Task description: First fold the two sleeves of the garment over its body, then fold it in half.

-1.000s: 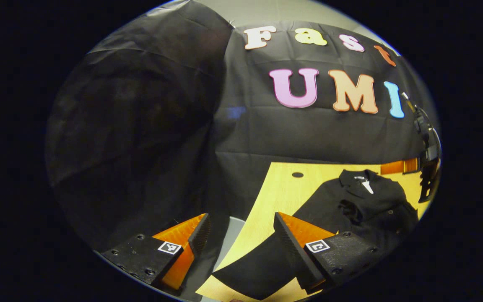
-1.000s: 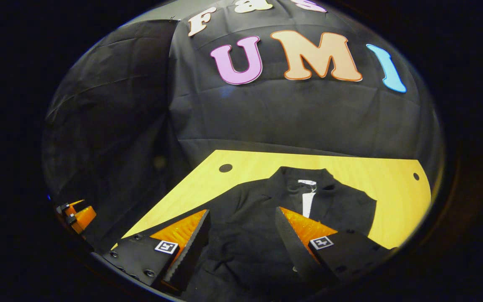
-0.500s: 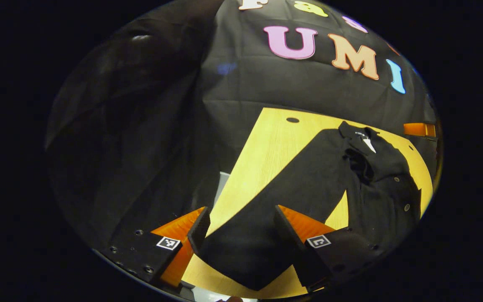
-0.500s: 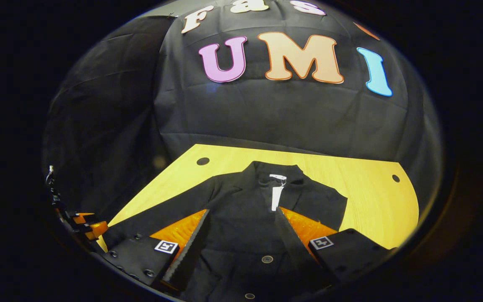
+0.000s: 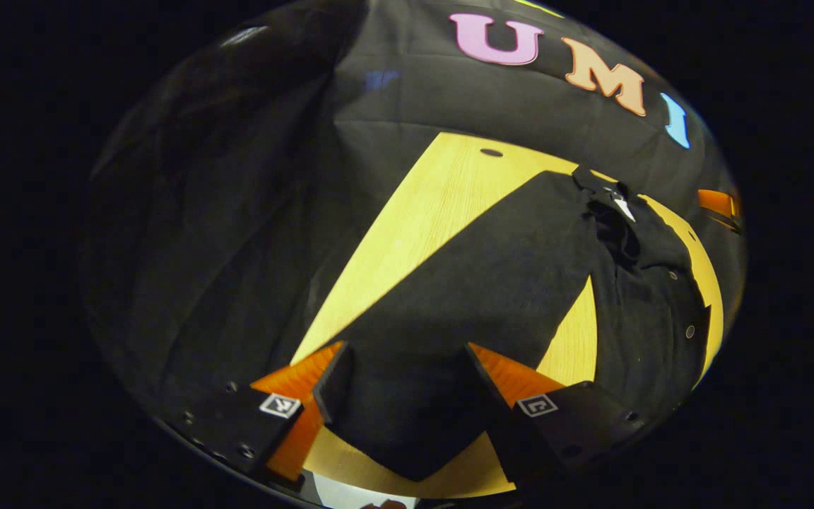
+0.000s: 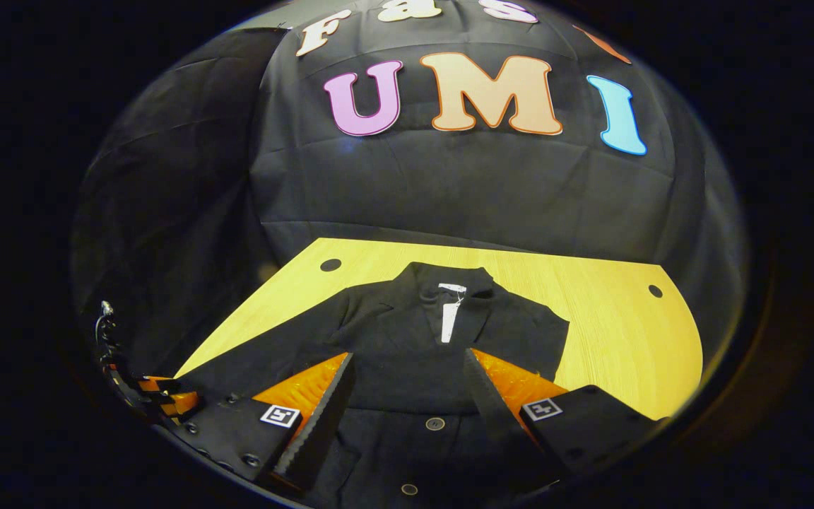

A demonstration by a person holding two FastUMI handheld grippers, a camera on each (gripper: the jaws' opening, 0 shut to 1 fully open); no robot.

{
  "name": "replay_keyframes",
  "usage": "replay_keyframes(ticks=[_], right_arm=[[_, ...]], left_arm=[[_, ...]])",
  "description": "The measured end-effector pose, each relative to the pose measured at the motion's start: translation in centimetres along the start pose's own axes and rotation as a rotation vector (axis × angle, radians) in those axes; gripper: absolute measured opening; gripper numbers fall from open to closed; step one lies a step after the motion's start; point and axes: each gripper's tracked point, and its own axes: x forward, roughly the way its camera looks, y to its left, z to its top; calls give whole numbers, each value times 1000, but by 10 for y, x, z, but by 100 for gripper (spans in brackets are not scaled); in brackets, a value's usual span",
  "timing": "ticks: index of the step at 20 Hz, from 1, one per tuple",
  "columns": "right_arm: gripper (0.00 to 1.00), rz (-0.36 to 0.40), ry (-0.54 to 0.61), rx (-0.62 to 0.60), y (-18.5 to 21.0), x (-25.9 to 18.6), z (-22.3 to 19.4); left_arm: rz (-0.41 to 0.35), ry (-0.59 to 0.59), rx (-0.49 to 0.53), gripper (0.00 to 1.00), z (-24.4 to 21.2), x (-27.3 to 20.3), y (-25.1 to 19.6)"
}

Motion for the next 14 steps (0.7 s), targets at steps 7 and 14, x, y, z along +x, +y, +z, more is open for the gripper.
replay_keyframes(ticks=[7,14], right_arm=[[94,-20,1,-2,-17,-12,-8],[94,-6,3,11,-32,-25,-23]], left_arm=[[-11,-28,12,80,0,3,-15],[-38,-55,-12,1,-1,8,-36]])
